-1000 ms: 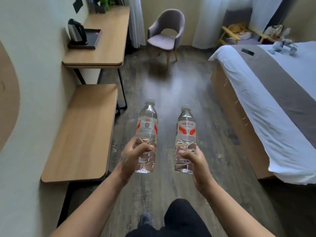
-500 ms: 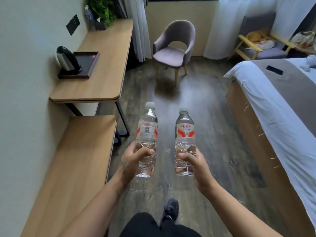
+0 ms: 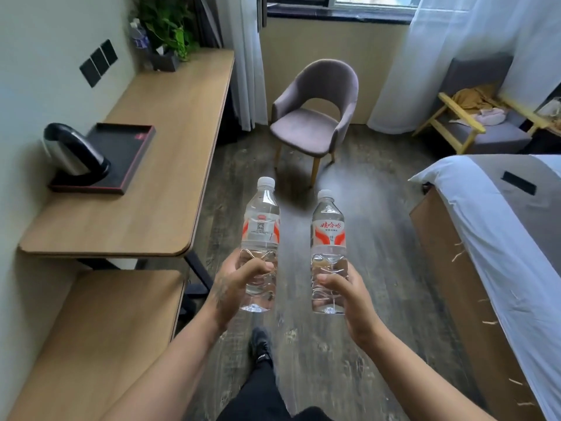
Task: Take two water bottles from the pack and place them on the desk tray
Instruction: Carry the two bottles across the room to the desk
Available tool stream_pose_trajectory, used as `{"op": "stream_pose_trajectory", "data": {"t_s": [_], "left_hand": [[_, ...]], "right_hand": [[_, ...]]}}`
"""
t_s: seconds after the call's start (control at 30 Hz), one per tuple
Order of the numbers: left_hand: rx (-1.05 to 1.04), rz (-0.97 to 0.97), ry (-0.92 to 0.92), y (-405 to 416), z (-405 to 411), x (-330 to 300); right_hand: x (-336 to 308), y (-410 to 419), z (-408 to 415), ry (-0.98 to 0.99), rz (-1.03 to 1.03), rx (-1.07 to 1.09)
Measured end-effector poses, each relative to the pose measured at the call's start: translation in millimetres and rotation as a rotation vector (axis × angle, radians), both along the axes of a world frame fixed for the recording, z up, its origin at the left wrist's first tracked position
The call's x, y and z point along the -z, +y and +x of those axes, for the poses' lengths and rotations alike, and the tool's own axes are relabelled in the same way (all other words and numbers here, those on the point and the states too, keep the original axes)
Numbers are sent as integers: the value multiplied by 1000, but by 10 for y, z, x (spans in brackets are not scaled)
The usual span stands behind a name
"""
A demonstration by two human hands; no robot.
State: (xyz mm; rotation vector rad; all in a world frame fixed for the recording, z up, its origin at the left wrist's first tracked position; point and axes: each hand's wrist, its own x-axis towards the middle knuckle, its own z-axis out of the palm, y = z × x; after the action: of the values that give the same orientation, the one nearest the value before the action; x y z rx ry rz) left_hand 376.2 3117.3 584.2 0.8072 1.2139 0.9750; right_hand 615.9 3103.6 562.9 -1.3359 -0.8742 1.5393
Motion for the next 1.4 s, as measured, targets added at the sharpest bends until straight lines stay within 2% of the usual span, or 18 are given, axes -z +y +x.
{"op": "stream_pose_trajectory", "data": {"t_s": [0.23, 0.5, 0.77, 0.9, 1.07, 1.4], "left_hand": [[42, -7, 13, 1944, -220, -140], [32, 9, -7, 3769, -202, -187], [-195, -33, -44, 5241, -97, -95], [-343, -52, -35, 5637, -235, -131], [-559, -19, -30, 5833, -667, -233], [-1024, -37, -42, 5829, -1814, -112]], "right_hand": [[-111, 1828, -122, -26, 6, 21], [-95, 3711, -128, 12, 8, 7], [-28, 5694, -52, -6, 21, -196], [-103, 6527, -241, -12, 28, -338], [-121, 7252, -909, 31, 19, -550], [-44, 7879, -2755, 5, 35, -1055]]}}
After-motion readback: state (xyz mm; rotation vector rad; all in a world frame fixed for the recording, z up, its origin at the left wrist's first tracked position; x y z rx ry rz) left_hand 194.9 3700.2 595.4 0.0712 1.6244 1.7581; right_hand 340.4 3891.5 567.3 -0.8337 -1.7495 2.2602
